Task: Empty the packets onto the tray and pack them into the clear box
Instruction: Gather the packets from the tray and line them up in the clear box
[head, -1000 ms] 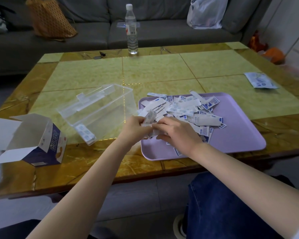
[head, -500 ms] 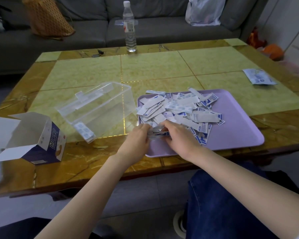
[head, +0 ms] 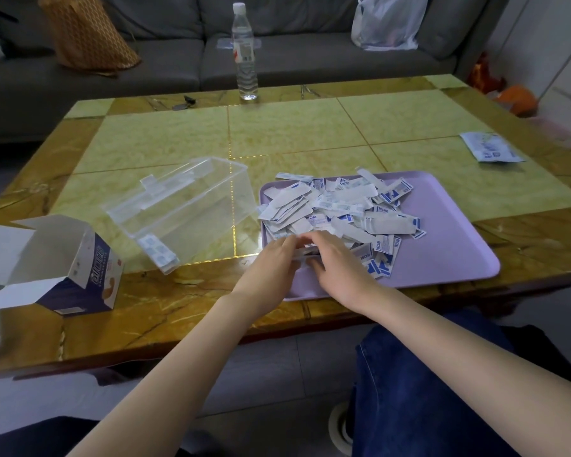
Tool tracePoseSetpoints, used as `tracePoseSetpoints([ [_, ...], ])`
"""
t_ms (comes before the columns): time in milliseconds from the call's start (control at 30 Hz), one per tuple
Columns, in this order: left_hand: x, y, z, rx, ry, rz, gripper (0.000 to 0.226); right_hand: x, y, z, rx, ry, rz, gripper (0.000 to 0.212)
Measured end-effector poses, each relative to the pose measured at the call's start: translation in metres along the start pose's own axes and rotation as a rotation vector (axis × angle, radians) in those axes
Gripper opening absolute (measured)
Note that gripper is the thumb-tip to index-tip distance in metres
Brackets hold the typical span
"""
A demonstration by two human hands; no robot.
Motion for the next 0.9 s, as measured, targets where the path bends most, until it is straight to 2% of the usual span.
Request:
tracePoseSetpoints([
  [33, -0.002, -0.001, -0.001, -0.002, 0.014, 0.023, 0.033, -0.002, -0.001, -0.001, -0.006, -0.022, 0.023, 0.040],
  [100, -0.008, -0.003, 0.001, 0.006, 0.192, 0.056, 0.036, -0.006, -0.004, -0.004, -0.032, -0.074, 0.083, 0.042],
  [167, -0.009, -0.007, 0.004, 0.051, 0.330, 0.025, 0.037, -0.006, -0.006, -0.005, -0.048, -0.094, 0.090, 0.048],
  [267, -0.006, -0.010, 0.003, 0.071, 0.437, -0.040, 0.038, -0.004, -0.007, -0.002, -0.055, -0.071, 0.063, 0.056],
  [367, -0.008, -0.011, 0.000, 0.067, 0.519, 0.007, 0.039, -0.009, -0.008, 0.007, -0.046, -0.044, 0.099, 0.060],
  [467, -0.014, -0.011, -0.004, 0.035, 0.517, 0.043, 0.044, -0.015, -0.006, 0.012, -0.005, -0.063, 0.092, 0.055],
  [567, -0.011, -0.012, -0.005, -0.005, 0.467, -0.062, 0.038, -0.012, -0.004, 0.012, 0.012, -0.115, 0.023, 0.051],
  [700, -0.013, -0.012, -0.002, 0.031, 0.479, 0.042, 0.032, -0.009, -0.010, 0.010, 0.044, -0.313, 0.175, 0.067],
  [900, -0.016, -0.012, 0.001, 0.049, 0.557, 0.046, 0.033, -0.008, -0.013, 0.008, 0.057, -0.368, 0.202, 0.070],
])
Point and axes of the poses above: each hand's wrist, its own y-axis towards the middle knuckle, its own x-axis out of the back of the hand, z = x × y, the point moved 1 cm from there along y, towards the middle knuckle, and after that the axes turned 2 degrees about -y, right-handed, at the moved point
